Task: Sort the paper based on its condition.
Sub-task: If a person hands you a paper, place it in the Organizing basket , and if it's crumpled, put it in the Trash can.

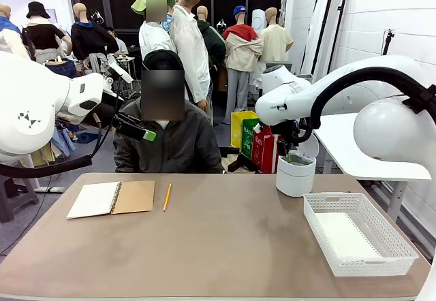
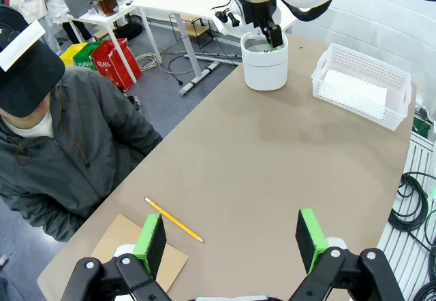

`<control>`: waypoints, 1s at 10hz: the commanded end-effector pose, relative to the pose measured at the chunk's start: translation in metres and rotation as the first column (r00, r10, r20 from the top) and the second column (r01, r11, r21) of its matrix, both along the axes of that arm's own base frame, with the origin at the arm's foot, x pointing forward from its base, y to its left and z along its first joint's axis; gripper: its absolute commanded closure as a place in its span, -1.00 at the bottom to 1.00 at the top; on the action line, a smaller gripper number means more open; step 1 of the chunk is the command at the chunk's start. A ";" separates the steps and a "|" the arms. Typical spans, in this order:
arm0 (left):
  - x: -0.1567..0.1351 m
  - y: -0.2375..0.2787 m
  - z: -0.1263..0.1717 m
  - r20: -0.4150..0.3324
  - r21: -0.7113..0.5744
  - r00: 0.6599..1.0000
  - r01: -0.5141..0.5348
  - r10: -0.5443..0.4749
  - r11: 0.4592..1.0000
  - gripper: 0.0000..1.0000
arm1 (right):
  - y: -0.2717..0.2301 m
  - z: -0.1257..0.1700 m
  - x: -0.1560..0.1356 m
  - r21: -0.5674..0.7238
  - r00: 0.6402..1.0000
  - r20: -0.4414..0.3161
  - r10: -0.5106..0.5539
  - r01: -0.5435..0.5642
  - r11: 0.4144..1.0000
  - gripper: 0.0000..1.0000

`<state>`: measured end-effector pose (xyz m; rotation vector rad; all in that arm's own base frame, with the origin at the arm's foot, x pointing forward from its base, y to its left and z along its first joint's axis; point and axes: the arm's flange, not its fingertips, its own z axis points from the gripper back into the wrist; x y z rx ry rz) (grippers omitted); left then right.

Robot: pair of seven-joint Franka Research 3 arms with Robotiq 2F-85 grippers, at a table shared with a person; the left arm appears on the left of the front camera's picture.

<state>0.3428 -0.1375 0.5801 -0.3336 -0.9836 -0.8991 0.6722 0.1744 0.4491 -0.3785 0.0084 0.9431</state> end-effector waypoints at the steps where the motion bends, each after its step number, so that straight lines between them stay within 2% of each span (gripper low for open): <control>1: 0.001 0.001 -0.002 0.002 0.008 1.000 0.009 -0.009 1.000 -1.00 | -0.002 0.000 0.001 0.001 1.000 0.005 -0.003 0.003 1.000 -1.00; 10: 0.001 0.001 -0.002 0.002 0.008 1.000 0.009 -0.009 1.000 -1.00 | -0.002 0.000 0.001 0.001 1.000 0.005 -0.003 0.003 1.000 -1.00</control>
